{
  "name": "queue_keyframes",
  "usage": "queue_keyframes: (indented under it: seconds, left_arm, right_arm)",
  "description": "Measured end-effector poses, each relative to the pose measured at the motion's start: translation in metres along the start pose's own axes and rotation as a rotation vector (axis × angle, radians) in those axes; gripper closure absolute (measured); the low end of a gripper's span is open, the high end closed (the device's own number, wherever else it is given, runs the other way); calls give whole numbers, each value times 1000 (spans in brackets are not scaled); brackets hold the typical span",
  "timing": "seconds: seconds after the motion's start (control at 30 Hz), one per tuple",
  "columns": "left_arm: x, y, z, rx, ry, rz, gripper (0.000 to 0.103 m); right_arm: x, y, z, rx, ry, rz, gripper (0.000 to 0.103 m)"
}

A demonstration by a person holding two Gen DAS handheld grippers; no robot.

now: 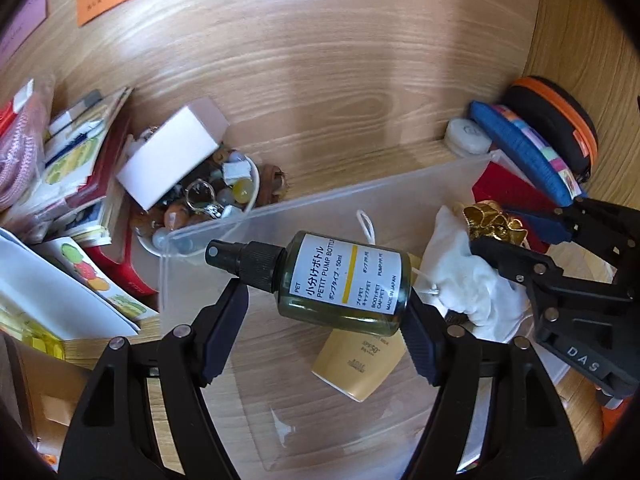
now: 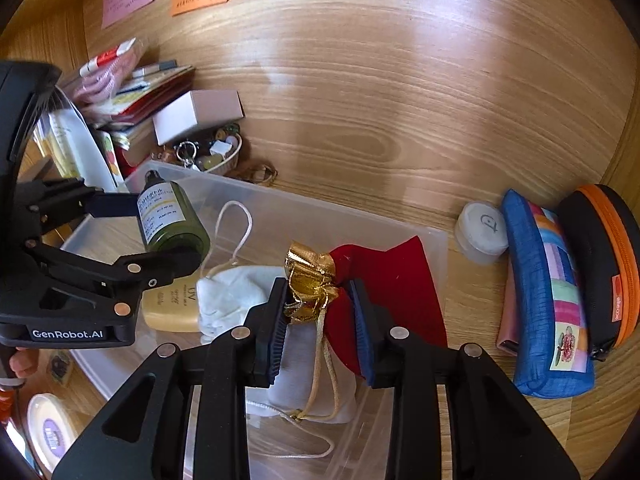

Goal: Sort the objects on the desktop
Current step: 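Open both grippers to release the pouch and spray bottle into the bin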

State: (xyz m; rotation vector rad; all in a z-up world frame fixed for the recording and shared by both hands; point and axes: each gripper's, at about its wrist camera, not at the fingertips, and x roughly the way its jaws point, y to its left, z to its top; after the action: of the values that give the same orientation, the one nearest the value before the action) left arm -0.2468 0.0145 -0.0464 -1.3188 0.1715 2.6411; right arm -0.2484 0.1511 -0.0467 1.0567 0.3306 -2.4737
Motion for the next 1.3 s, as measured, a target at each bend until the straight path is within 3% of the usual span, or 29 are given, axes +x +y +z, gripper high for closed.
queue_keyframes:
  seconds: [0.47,0.63,0.97,1.3]
  left_arm:
    - [17,-9,0,24,100,21,30]
    - [20,-8,1,-2,116,4,29]
    - [3,-2,1,-24,94,1,29]
    - [-54,9,-6,-60,-31,23,18]
  right_arm:
    - [8,15,-5,-66,13,-63,72]
    - [1,15,-4,-69,19,-68,60]
    - [-28,17,-5,-62,-20,-79,52]
    - [-77,23,-6,-40,-98,-94,40]
